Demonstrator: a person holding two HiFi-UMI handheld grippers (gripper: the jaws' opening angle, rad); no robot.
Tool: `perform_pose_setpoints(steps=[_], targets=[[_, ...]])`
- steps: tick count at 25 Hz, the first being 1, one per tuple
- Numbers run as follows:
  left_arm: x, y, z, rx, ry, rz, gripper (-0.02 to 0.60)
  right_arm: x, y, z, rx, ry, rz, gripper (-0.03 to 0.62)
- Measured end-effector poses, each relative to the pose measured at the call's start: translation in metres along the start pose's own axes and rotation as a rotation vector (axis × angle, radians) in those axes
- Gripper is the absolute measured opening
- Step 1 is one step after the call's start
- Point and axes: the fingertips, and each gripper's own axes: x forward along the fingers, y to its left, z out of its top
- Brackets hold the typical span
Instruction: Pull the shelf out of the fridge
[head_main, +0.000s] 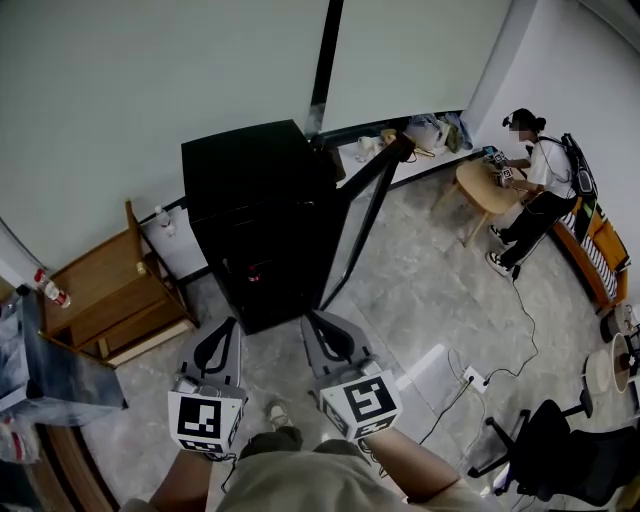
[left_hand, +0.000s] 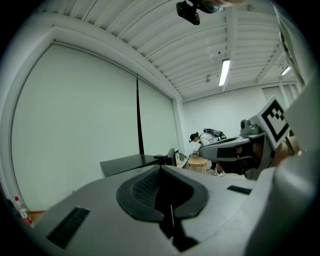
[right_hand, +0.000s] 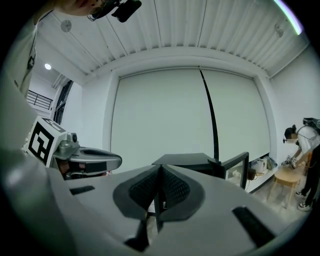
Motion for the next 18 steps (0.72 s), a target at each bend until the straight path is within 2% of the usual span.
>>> perform_pose_setpoints(steps=[4, 11, 18], targets=[[0.026, 0.016, -0.003, 0.001, 0.000, 0.003, 0.006, 0.026, -0.015, -0.003, 0.034, 0.005, -0.011, -0.003], [0.055, 0.023, -0.012, -0.028, 0.020, 0.050, 0.006, 0.051, -0.047, -0.018, 0.093, 0.052, 0.007, -0.003], [0.078, 0.036, -0.035, -0.103, 0.051, 0.159, 0.006, 0.088, -0.071, -0.043, 0.135, 0.105, 0.091, -0.003]])
